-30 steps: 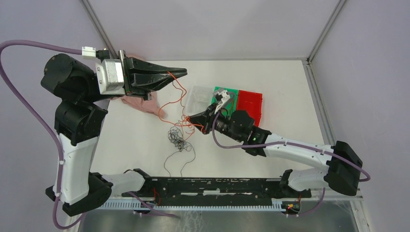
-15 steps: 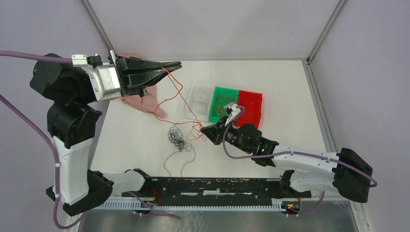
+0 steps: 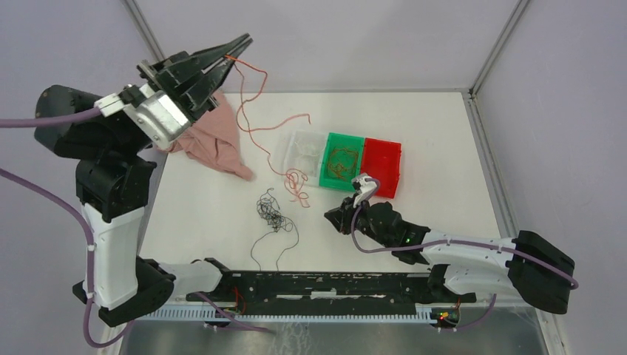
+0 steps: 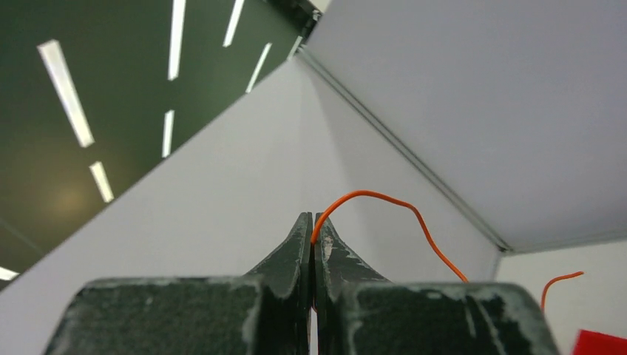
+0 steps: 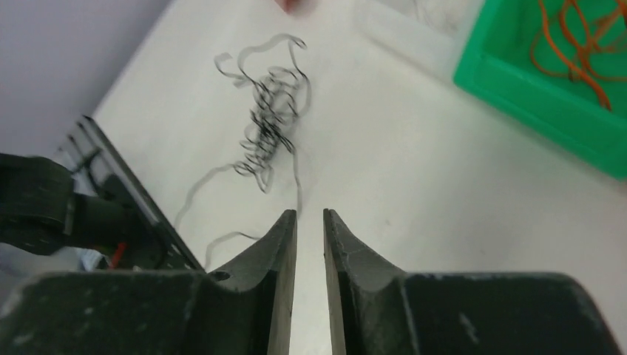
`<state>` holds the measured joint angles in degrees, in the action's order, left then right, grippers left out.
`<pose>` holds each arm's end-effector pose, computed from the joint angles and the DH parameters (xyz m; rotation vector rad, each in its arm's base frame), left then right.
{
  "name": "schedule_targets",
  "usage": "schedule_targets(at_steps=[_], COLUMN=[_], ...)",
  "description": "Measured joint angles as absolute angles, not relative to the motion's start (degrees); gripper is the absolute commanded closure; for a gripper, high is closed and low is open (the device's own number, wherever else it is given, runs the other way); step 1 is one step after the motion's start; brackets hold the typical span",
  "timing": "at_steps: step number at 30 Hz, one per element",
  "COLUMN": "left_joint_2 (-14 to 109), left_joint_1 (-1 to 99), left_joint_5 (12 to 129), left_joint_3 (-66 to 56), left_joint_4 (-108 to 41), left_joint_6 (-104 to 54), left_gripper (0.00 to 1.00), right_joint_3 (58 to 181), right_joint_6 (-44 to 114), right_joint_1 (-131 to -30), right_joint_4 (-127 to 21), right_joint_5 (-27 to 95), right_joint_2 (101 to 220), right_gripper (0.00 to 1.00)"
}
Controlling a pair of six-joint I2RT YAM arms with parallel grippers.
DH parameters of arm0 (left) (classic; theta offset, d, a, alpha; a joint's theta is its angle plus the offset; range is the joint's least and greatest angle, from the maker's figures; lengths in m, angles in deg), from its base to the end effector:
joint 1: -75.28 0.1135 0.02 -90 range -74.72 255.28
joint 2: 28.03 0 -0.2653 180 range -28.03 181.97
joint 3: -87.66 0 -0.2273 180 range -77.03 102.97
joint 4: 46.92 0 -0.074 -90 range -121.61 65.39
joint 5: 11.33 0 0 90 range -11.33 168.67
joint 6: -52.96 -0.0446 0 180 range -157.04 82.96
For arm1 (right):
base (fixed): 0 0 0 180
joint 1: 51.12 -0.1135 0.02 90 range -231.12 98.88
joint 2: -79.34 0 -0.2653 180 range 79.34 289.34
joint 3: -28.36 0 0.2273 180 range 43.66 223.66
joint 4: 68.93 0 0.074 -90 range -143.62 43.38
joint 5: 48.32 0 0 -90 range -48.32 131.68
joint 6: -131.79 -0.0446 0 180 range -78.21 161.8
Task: Untangle the cables
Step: Untie the cable.
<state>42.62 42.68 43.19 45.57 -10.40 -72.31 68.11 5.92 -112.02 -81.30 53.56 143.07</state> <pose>0.0827 -0.0836 0.6298 1.0235 0.5150 -0.2785 0.1177 0.1926 0.2353 -0.2520 1.8727 1.0177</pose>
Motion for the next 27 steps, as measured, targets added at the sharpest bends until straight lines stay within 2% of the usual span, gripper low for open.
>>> schedule_targets(at_steps=[1,5,7,9,10,12,17,22,24,27], left_joint_2=[42.75,42.34,41.27,39.58,38.05,38.03,38.43,39.04,39.06,39.06], left_joint_1=[42.68,42.68,42.68,42.68,42.66,42.68,42.68,42.68,42.68,42.68], left_joint_5=[44.37,45.16,43.84,42.16,39.89,39.32,37.62,37.05,36.5,36.09], left_joint_3=[46.36,48.57,47.76,45.42,42.89,42.38,41.03,40.98,40.96,40.96], left_joint_4=[-12.28,-15.76,-15.89,-15.93,-15.84,-15.84,-15.03,-14.82,-14.68,-14.64], left_joint_6=[-72.96,-73.12,-72.81,-71.61,-69.55,-68.96,-66.47,-64.92,-64.53,-63.91], left_gripper=[0.97,0.97,0.97,0.97,0.97,0.97,0.97,0.97,0.97,0.97], right_joint_3=[66.93,65.05,65.66,68.24,75.98,78.54,96.44,104.81,106.27,107.08], right_joint_6=[5.87,6.2,6.97,8.06,10.46,11.69,15.84,17.24,17.19,17.02], right_joint_1=[-112.02,-111.98,-111.98,-111.98,-111.98,-111.98,-111.87,-111.87,-111.87,-111.87], right_joint_4=[-80.08,-75.45,-73.26,-70.31,-69.89,-69.13,-71.6,-75.05,-75.82,-75.91], right_joint_5=[53.8,53.97,53.93,53.73,52.71,51.59,41.84,34.72,32.42,30.11], right_joint_2=[143.15,142.69,140.88,138.37,134.67,134.17,140.97,146.41,148.68,151.37], right_gripper=[0.6,0.46,0.34,0.21,0.15,0.14,0.14,0.15,0.18,0.28])
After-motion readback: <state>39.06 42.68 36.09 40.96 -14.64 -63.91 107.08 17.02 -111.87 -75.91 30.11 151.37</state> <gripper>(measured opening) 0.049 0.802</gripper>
